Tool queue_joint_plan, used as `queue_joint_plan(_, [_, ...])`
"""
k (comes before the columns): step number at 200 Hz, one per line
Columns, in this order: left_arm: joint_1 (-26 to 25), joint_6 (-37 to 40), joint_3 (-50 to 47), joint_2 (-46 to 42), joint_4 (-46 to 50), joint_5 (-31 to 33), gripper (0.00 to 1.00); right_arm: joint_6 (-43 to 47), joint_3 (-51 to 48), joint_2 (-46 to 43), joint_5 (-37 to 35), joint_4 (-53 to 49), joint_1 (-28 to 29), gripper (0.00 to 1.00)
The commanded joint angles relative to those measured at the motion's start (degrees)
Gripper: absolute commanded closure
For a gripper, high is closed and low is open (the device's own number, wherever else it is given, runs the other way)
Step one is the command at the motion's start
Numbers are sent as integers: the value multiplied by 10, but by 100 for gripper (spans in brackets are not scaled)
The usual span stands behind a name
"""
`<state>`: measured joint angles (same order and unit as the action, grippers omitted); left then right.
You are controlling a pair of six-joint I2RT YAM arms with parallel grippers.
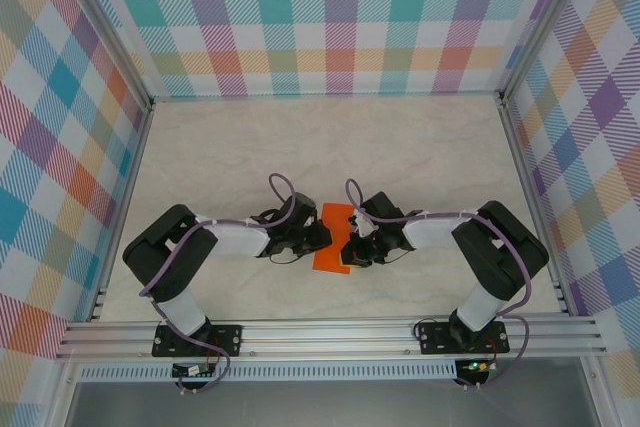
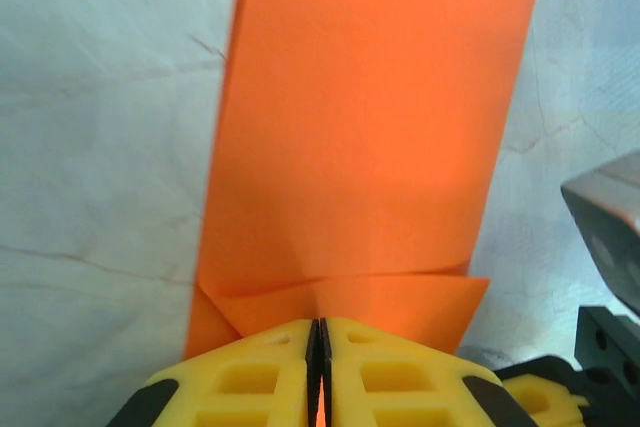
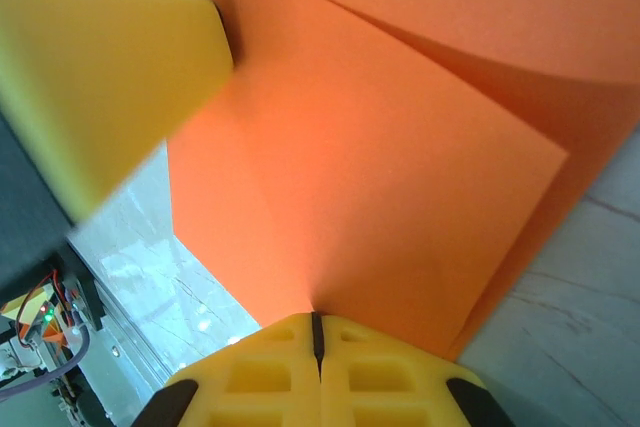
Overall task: Fold a paper plane with a square sheet of paper (pick it up from the middle)
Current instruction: Fold the triangle a second time at the center of the table.
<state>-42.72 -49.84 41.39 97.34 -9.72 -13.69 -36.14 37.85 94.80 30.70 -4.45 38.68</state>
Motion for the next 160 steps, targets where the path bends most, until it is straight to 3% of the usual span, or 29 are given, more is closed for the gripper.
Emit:
queue_joint_plan(1, [35, 17, 6, 17, 45, 52, 87, 16, -33, 28, -46, -76, 7, 96])
queue_joint_plan(97, [86, 39, 29, 18, 67, 28, 86, 17, -34, 23, -36, -69, 7, 95])
queue_joint_plan(160, [73, 42, 18, -48, 55, -26, 84, 13, -20, 18, -35, -69, 7, 94])
